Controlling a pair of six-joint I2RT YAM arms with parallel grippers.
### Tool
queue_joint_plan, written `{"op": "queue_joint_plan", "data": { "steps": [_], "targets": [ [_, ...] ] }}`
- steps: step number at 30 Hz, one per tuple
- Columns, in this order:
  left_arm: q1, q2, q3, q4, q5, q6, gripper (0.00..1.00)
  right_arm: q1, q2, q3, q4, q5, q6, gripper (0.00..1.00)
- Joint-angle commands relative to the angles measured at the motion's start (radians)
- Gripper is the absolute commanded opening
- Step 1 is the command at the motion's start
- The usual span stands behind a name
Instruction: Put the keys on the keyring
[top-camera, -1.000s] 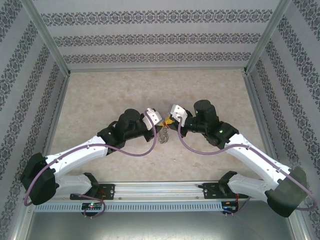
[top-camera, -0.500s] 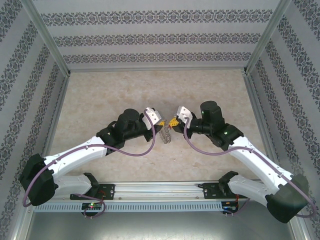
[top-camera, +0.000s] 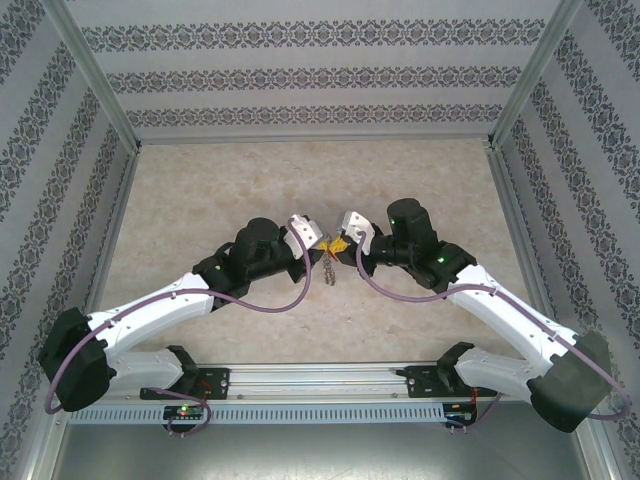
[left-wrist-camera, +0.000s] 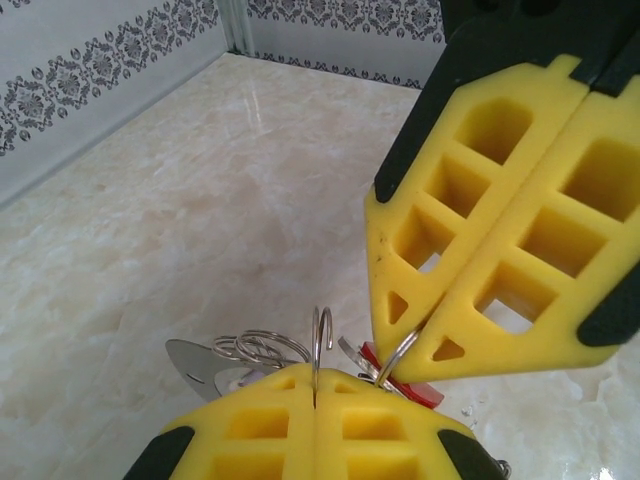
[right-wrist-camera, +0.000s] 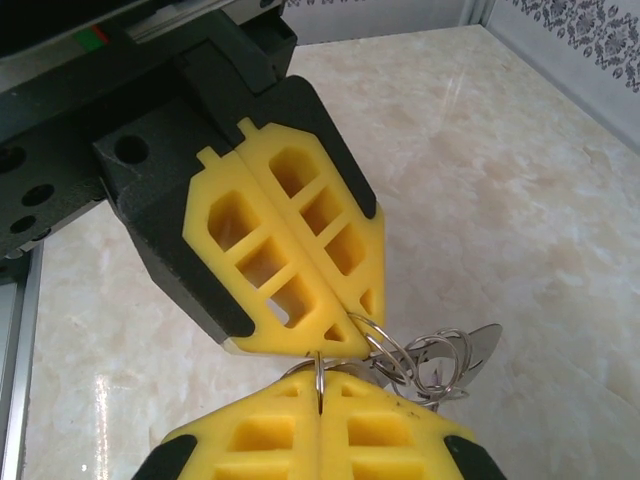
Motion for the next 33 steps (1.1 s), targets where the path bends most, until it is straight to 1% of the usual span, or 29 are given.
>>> {"op": "queue_joint_plan", "data": {
  "steps": [1,4,7,13,20,24,28,33],
  "targets": [
    [-0.031,-0.037,0.020,0.047,0.077,0.034,0.00,0.014,0.008,0.042,0.036,0.027,0.026,0.00],
    [-0.039,-0.044,0.005,0.062,0.090,0.063,0.00,0.015,0.008,0.043,0.038,0.039,0.027,0.00],
    [-0.041,-0.040,0.014,0.042,0.085,0.070,0.00,0.020,-0.001,0.040,0.042,0.074,0.032,0.00],
    [-0.041,-0.036,0.022,0.034,0.070,0.052,0.00,0.021,-0.005,0.036,0.033,0.124,0.032,0.00],
    [-0.041,-0.031,0.027,0.029,0.080,0.057,0.00,0.036,-0.002,0.037,0.068,0.119,0.059,0.00],
    [-0.041,-0.030,0.024,0.028,0.080,0.071,0.00,0.037,0.001,0.040,0.095,0.142,0.099,0.00],
    [-0.041,-0.043,0.012,0.038,0.075,0.084,0.00,0.017,0.001,0.041,0.092,0.148,0.127,0.00],
    [-0.042,-0.068,-0.002,0.055,0.079,0.107,0.00,-0.016,0.002,0.033,0.085,0.118,0.159,0.00]
  ]
}}
